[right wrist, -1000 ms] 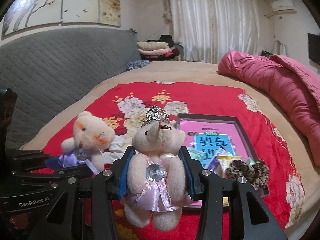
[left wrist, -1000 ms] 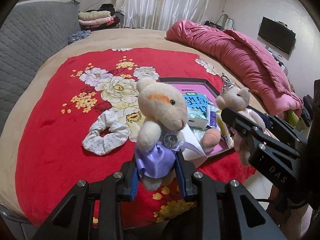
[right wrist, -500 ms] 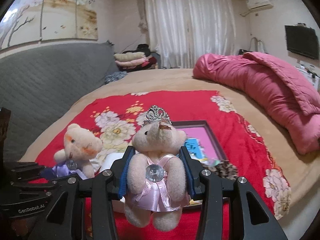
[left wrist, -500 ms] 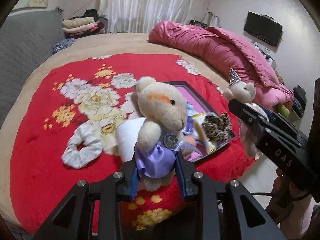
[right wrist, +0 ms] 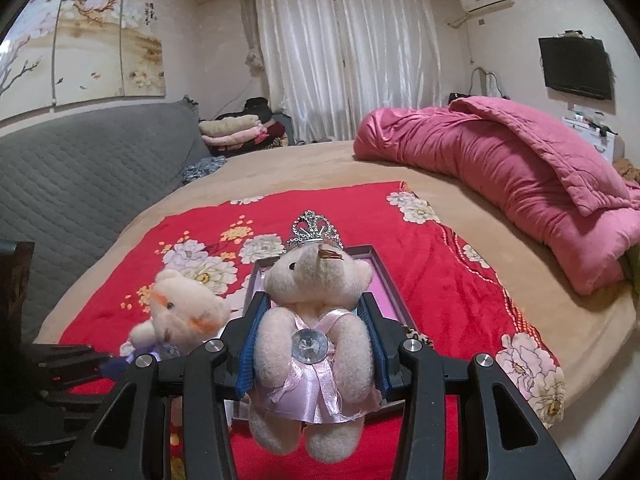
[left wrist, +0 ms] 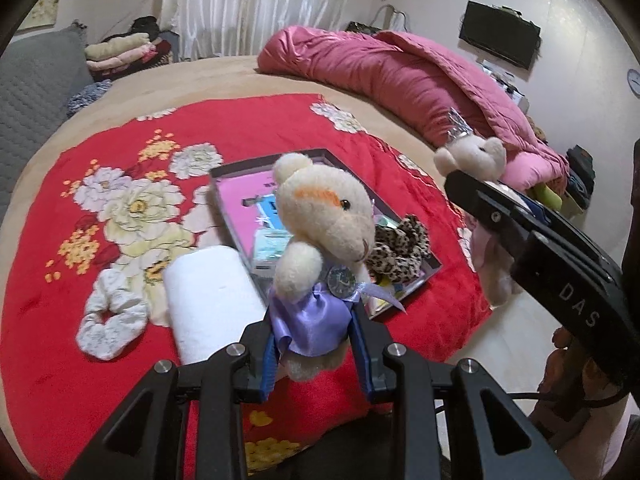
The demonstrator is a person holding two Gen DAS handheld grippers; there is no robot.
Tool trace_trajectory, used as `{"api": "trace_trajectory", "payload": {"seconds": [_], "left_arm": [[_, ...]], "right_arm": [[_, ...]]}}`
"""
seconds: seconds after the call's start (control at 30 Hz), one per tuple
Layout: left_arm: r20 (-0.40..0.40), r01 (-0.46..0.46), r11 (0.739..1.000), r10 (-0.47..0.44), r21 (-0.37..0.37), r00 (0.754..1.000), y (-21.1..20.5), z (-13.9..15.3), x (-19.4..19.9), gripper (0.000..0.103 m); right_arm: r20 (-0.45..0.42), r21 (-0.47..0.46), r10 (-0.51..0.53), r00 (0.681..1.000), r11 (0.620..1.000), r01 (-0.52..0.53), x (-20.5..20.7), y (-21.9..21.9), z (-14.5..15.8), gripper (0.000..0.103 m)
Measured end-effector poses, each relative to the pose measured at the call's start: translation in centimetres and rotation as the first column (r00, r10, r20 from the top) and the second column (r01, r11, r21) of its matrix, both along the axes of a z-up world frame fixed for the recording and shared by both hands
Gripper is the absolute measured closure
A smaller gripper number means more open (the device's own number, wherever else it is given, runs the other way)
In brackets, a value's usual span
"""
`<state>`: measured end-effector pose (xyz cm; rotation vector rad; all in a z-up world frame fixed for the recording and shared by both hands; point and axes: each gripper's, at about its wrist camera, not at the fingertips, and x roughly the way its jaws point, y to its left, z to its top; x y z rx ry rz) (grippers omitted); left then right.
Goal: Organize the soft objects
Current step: 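Carry both bears over the tray with the left and right tools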
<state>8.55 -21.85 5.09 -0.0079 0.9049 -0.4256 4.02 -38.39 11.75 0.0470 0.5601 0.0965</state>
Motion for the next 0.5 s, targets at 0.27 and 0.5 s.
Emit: {"api": "trace_trajectory", "payload": {"seconds": [0.27,0.5], "left_arm": [[-0.049,0.038,0.999,-0.040,-0.032,0.998,-2.6,-1.5,1.7,0.071],[-0.097,0.053,0.997,-0.058,-0.053,0.994,-4.3,-3.4,3.1,0.071]], "right_arm": [[-0.002,-0.006,-0.037,0.999,0.999,0.037,0.5,-1.9,-0.4,0.057],[-0.041,0.018,-0.056,0.998,0.998,0.057,1.4,-3.8,-1.8,0.057]]}}
